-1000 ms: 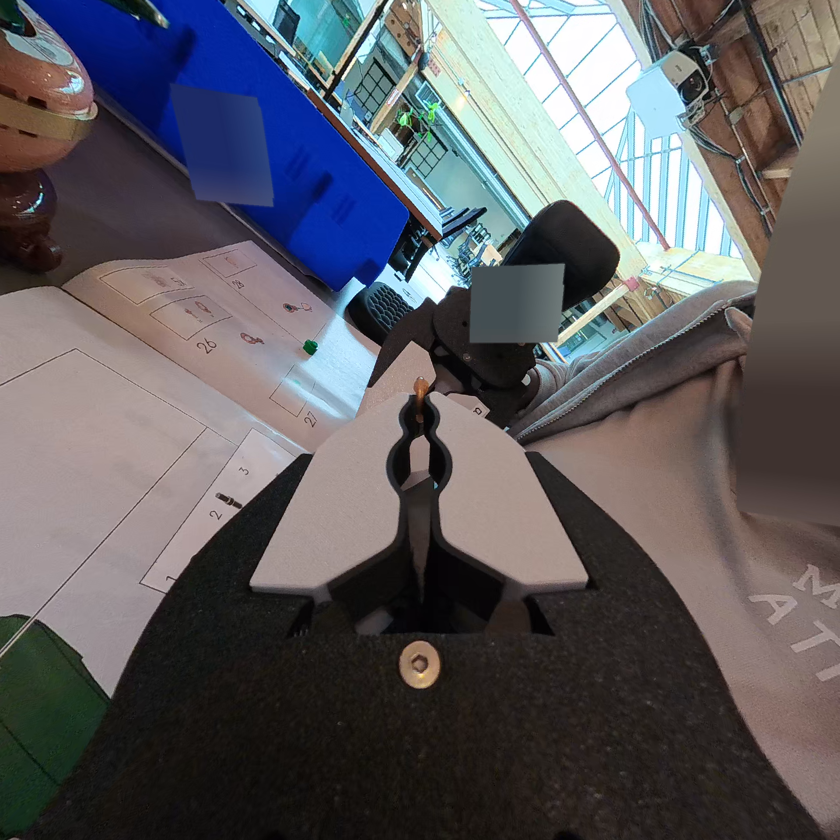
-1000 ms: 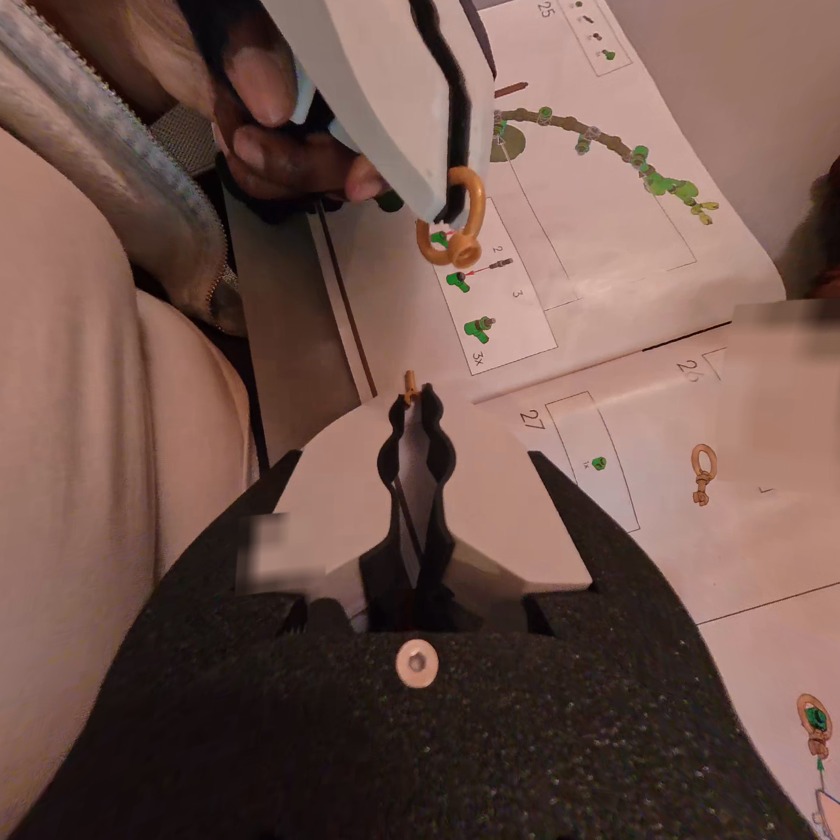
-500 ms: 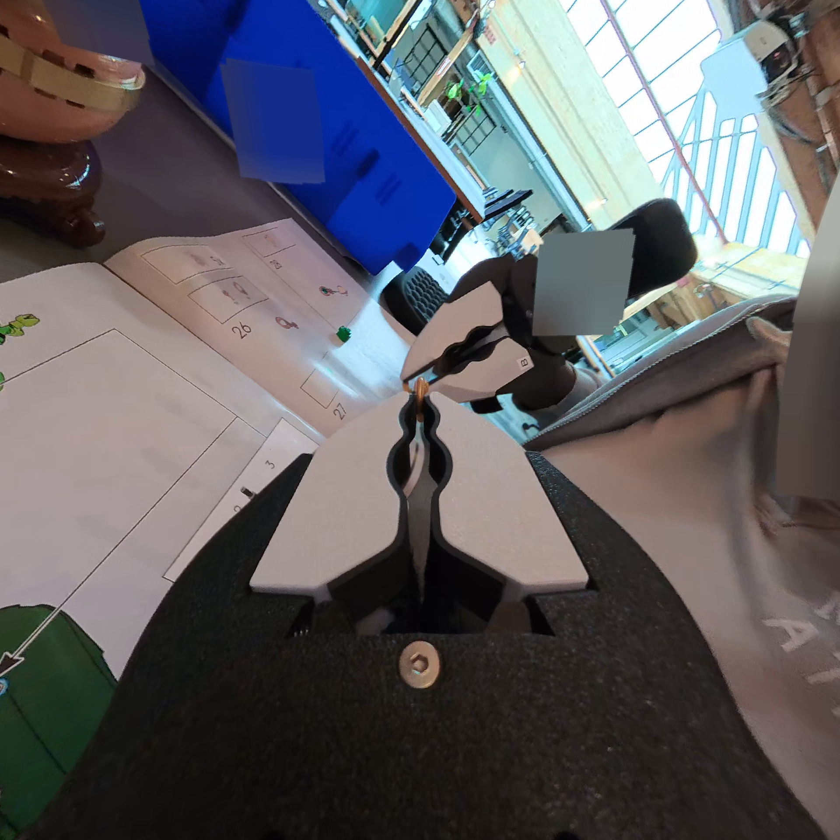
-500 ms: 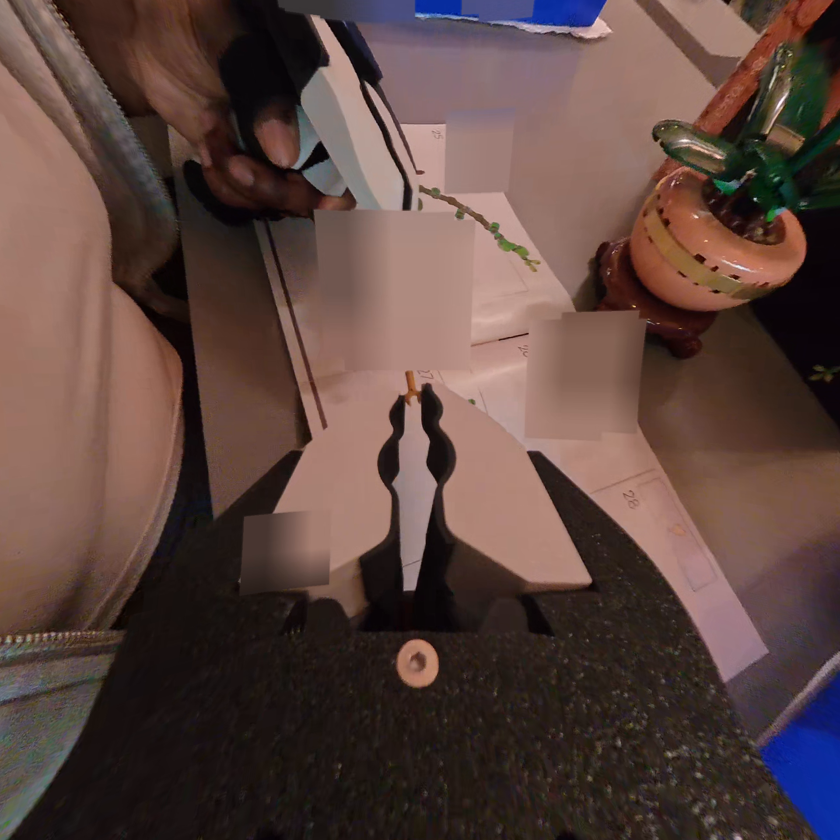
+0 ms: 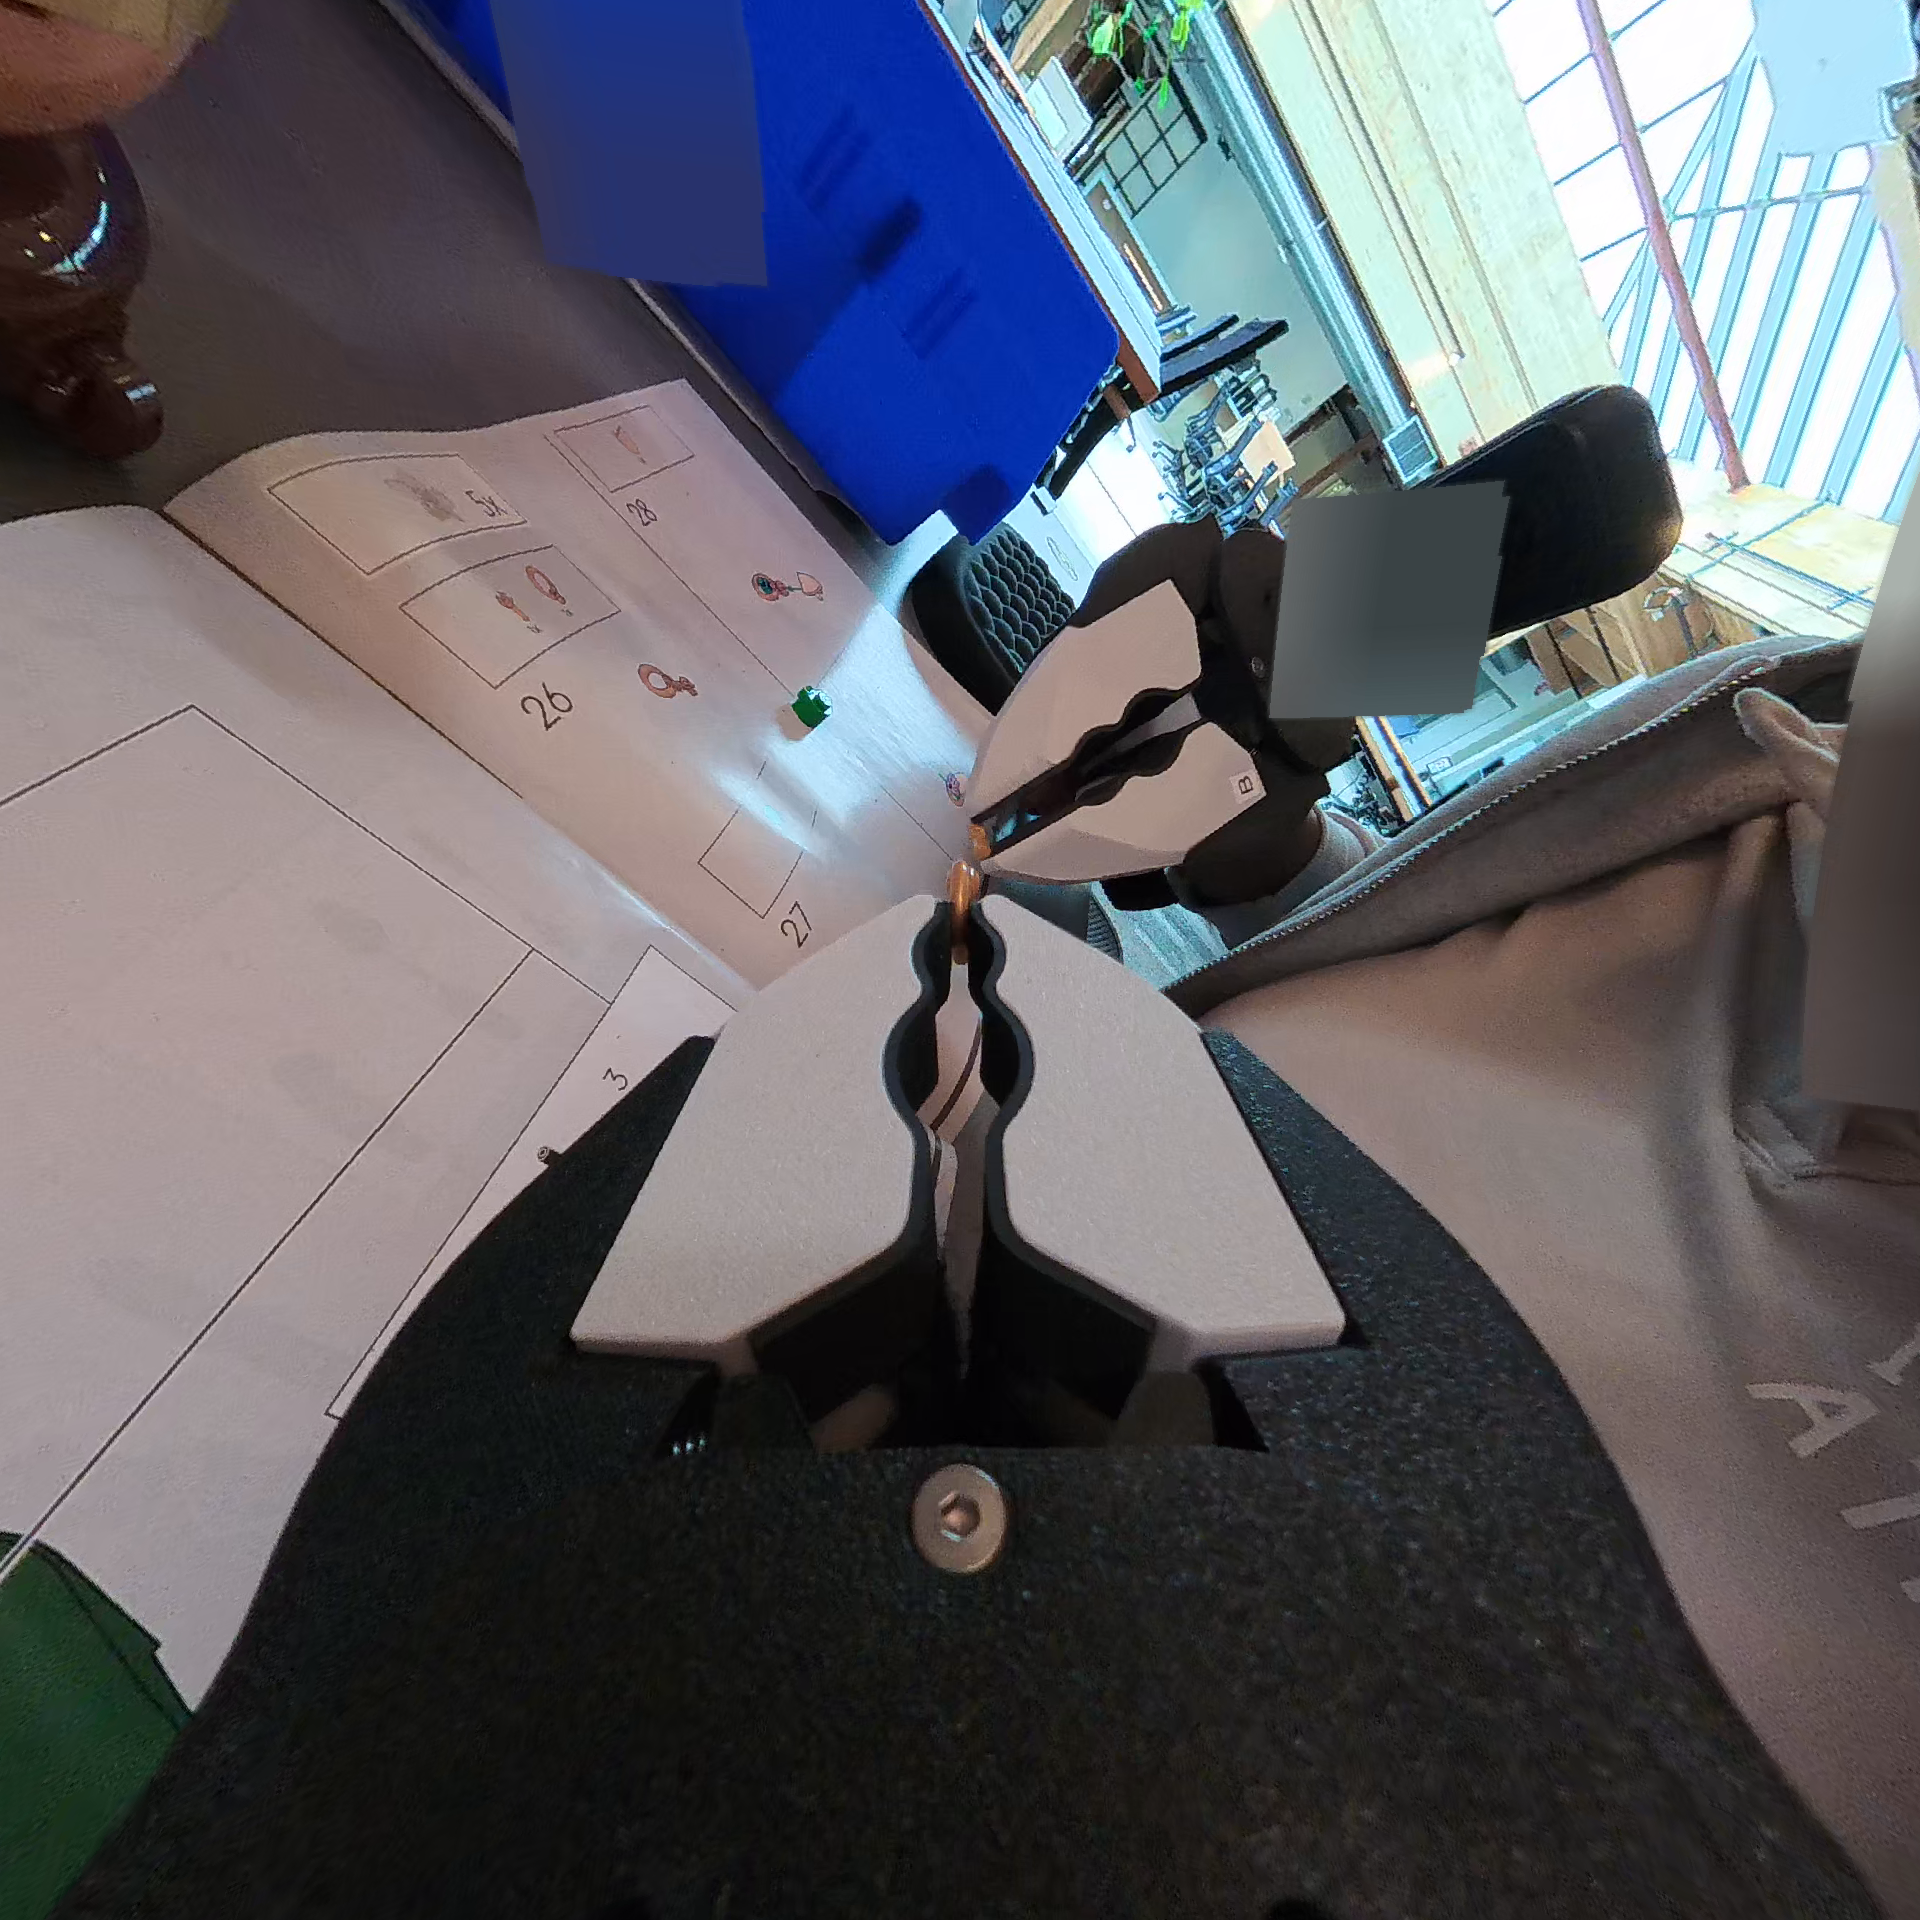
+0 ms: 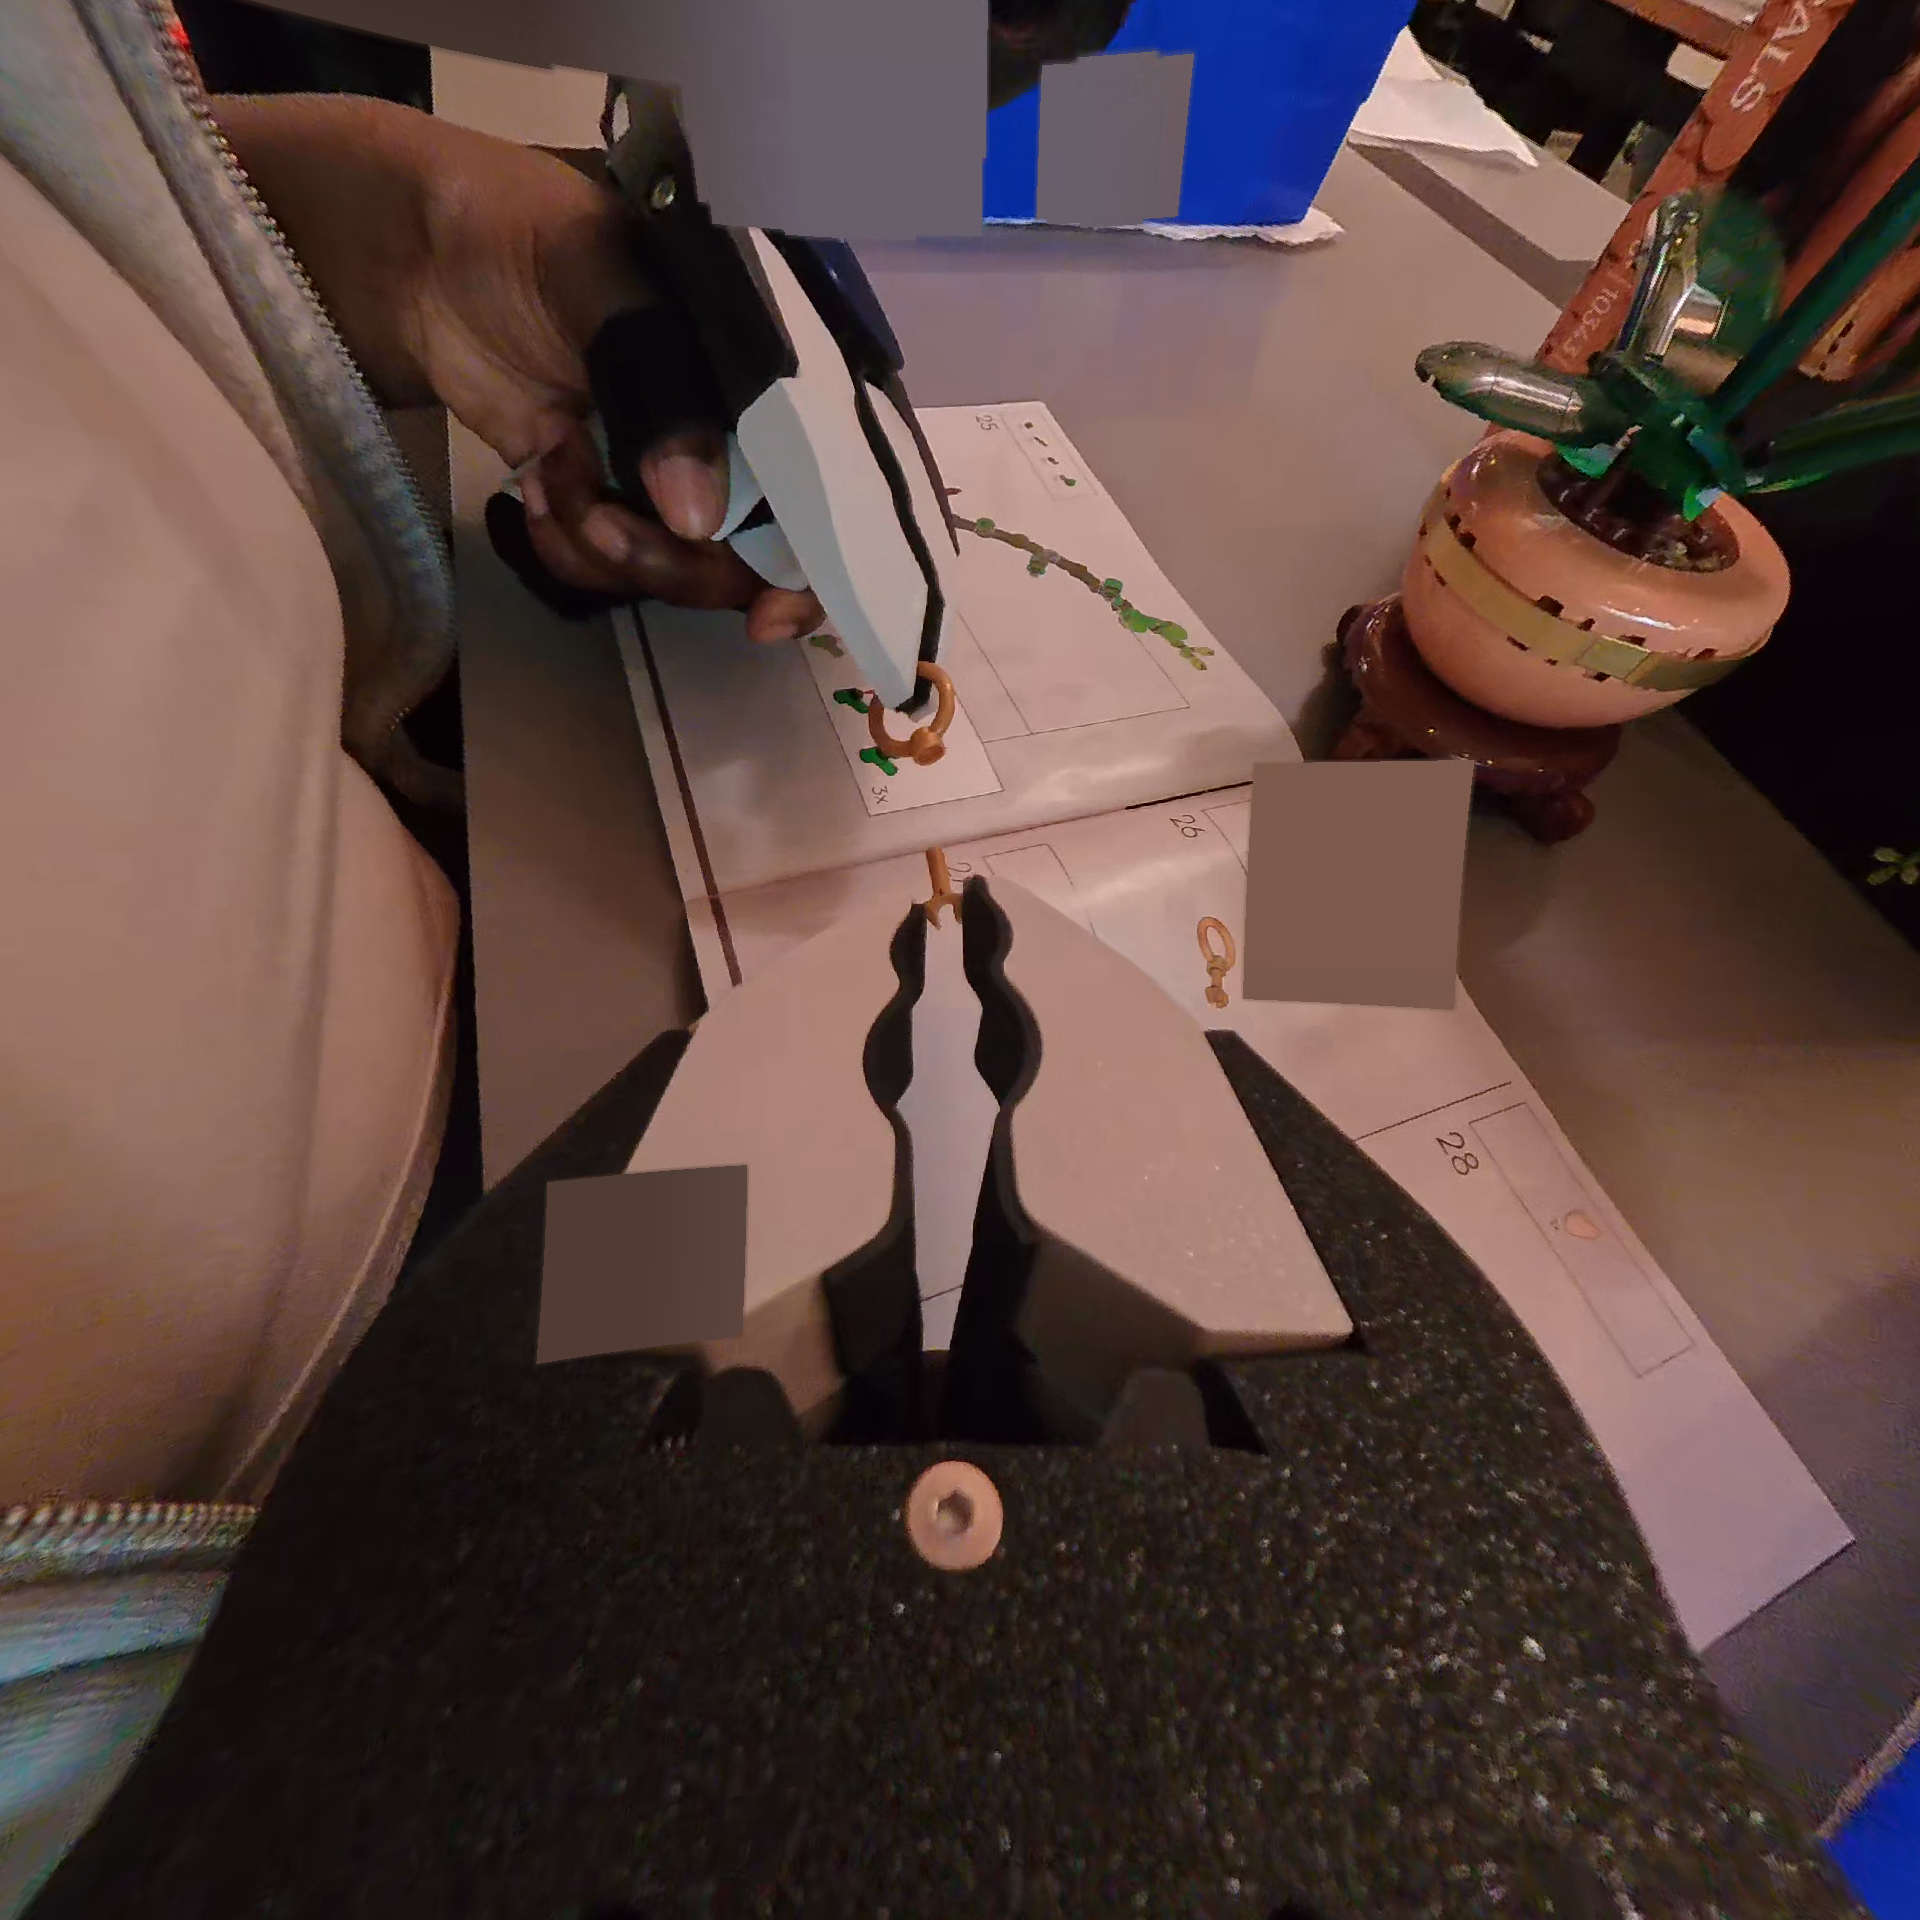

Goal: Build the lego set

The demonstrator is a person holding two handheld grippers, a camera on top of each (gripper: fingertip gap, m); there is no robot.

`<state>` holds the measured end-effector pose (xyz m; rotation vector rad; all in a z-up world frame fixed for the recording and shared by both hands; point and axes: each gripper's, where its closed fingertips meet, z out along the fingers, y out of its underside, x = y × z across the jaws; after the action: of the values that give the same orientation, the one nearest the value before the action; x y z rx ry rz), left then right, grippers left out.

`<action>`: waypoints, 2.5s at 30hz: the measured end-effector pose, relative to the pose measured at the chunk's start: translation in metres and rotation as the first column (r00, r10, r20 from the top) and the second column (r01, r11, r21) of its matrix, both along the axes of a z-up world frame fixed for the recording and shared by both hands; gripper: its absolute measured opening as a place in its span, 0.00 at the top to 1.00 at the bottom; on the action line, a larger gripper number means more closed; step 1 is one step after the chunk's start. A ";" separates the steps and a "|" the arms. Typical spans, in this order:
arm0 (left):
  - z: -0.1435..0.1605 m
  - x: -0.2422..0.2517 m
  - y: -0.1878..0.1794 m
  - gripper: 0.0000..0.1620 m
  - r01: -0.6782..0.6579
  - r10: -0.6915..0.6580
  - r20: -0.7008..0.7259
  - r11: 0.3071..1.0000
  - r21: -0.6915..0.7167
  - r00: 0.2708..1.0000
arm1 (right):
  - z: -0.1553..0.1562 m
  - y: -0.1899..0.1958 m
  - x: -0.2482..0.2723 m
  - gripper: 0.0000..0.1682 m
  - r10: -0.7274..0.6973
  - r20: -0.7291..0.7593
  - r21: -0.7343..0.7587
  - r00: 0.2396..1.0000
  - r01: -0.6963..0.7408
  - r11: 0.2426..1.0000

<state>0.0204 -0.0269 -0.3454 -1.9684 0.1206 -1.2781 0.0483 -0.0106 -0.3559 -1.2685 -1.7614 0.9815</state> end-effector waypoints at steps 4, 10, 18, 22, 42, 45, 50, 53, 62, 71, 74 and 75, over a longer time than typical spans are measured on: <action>-0.002 0.002 -0.001 0.99 0.014 -0.014 -0.006 1.000 -0.015 1.000 | -0.002 -0.002 -0.003 0.96 0.014 -0.006 -0.005 1.000 -0.014 1.000; -0.002 0.001 0.000 0.99 0.013 -0.013 0.002 1.000 -0.017 1.000 | -0.001 -0.002 -0.005 0.96 0.019 -0.013 -0.005 1.000 -0.019 1.000; -0.001 0.001 -0.001 0.99 0.020 -0.020 0.010 1.000 -0.015 1.000 | 0.001 -0.003 -0.006 0.96 0.023 -0.012 0.029 1.000 -0.023 0.999; -0.001 0.001 -0.001 0.99 0.021 -0.020 0.010 1.000 -0.013 1.000 | 0.001 -0.004 -0.009 0.96 0.029 -0.021 0.028 0.999 -0.028 0.999; -0.003 0.001 -0.001 0.99 0.027 -0.027 0.010 0.999 -0.031 1.000 | 0.002 -0.009 -0.019 0.96 0.066 -0.041 0.066 0.997 -0.064 0.996; -0.004 0.002 -0.001 0.99 0.033 -0.033 0.001 0.999 -0.034 0.999 | 0.001 -0.009 -0.020 0.96 0.070 -0.040 0.073 0.997 -0.067 0.995; -0.003 0.004 -0.003 0.99 0.052 -0.051 0.009 0.998 -0.034 0.999 | 0.002 -0.011 -0.019 0.96 0.088 -0.051 0.053 0.995 -0.086 0.995; -0.003 0.005 -0.003 0.99 0.058 -0.058 0.010 0.998 -0.033 0.998 | 0.003 -0.012 -0.018 0.96 0.098 -0.053 0.051 0.994 -0.095 0.994; 0.000 0.005 -0.005 0.99 0.068 -0.068 0.029 0.998 -0.017 0.997 | 0.008 -0.015 -0.018 0.96 0.123 -0.081 0.039 0.989 -0.121 0.992; -0.001 0.009 -0.003 0.99 0.077 -0.077 0.012 0.997 -0.014 0.997 | 0.011 -0.013 -0.022 0.98 0.123 -0.077 0.019 0.989 -0.121 0.992; 0.002 0.004 0.001 0.99 0.032 -0.032 0.026 0.999 0.003 0.999 | 0.001 0.007 -0.016 0.95 0.049 0.009 0.006 0.999 -0.049 0.999; 0.002 0.003 0.002 0.99 0.018 -0.018 0.027 1.000 0.004 0.999 | 0.001 0.015 -0.015 0.95 0.014 0.035 0.007 0.999 -0.015 1.000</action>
<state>0.0231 -0.0248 -0.3434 -1.9500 0.1278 -1.3153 0.0335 0.0048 -0.3544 -1.2772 -1.8018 0.9657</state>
